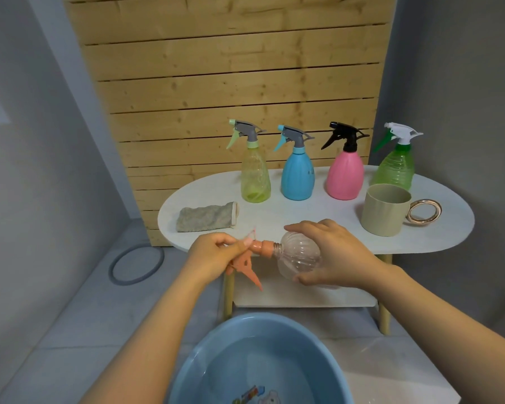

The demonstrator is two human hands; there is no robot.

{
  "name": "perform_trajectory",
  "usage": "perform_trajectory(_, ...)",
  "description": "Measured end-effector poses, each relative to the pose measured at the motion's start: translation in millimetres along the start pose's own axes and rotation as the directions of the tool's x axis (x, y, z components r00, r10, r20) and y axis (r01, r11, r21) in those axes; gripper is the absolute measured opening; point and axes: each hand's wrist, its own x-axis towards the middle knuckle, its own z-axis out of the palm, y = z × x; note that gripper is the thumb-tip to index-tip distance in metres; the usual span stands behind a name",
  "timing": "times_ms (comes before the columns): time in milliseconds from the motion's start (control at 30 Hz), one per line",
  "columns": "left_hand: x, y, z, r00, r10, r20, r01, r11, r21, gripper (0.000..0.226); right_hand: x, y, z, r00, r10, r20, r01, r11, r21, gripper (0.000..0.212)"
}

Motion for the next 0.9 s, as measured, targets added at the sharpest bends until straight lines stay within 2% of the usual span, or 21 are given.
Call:
perform_trajectory(33,1,-1,-1,0.999,-0.035,-0.011,0.035,0.999,-0.003,0.043,1,0,0,1.000,-0.003,-0.008,0.003,1.000,-0.001,0.087)
perform_trajectory(100,4,-2,-6,0.989,-0.139,-0.049,0.135,0.988,-0.076,0.049,2,2,-2,0.999,-0.006,-0.035,0.006,1.000,0.002,0.089)
perform_trajectory(167,6,-4,-10,0.976,-0.208,-0.062,0.195,0.967,-0.164,0.048,2,4,-5,0.998,0.003,-0.058,-0.002,1.000,0.018,0.089)
perform_trajectory(300,11,-9,-14,0.959,-0.249,-0.136,0.217,0.952,-0.216,0.047,0,9,-4,0.999,0.046,-0.027,-0.045,0.999,0.029,0.090)
perform_trajectory(533,24,-25,-32,0.882,-0.421,-0.211,0.330,0.872,-0.362,0.039,-4,28,-10,0.977,0.212,-0.003,-0.210,0.972,0.105,0.088)
perform_trajectory(600,29,-26,-32,0.873,-0.442,-0.206,0.334,0.850,-0.408,0.038,-5,33,-14,0.964,0.266,-0.015,-0.263,0.958,0.113,0.086)
perform_trajectory(733,40,-28,-26,0.902,-0.422,-0.090,0.332,0.811,-0.482,0.041,-8,46,-22,0.912,0.403,-0.076,-0.389,0.909,0.151,0.085)
perform_trajectory(833,51,-29,-15,0.912,-0.408,-0.037,0.322,0.770,-0.551,0.041,-7,48,-24,0.890,0.444,-0.105,-0.409,0.878,0.248,0.085)
perform_trajectory(900,59,-26,-1,0.907,-0.419,-0.050,0.316,0.754,-0.576,0.035,-4,46,-22,0.878,0.459,-0.137,-0.396,0.856,0.333,0.085)
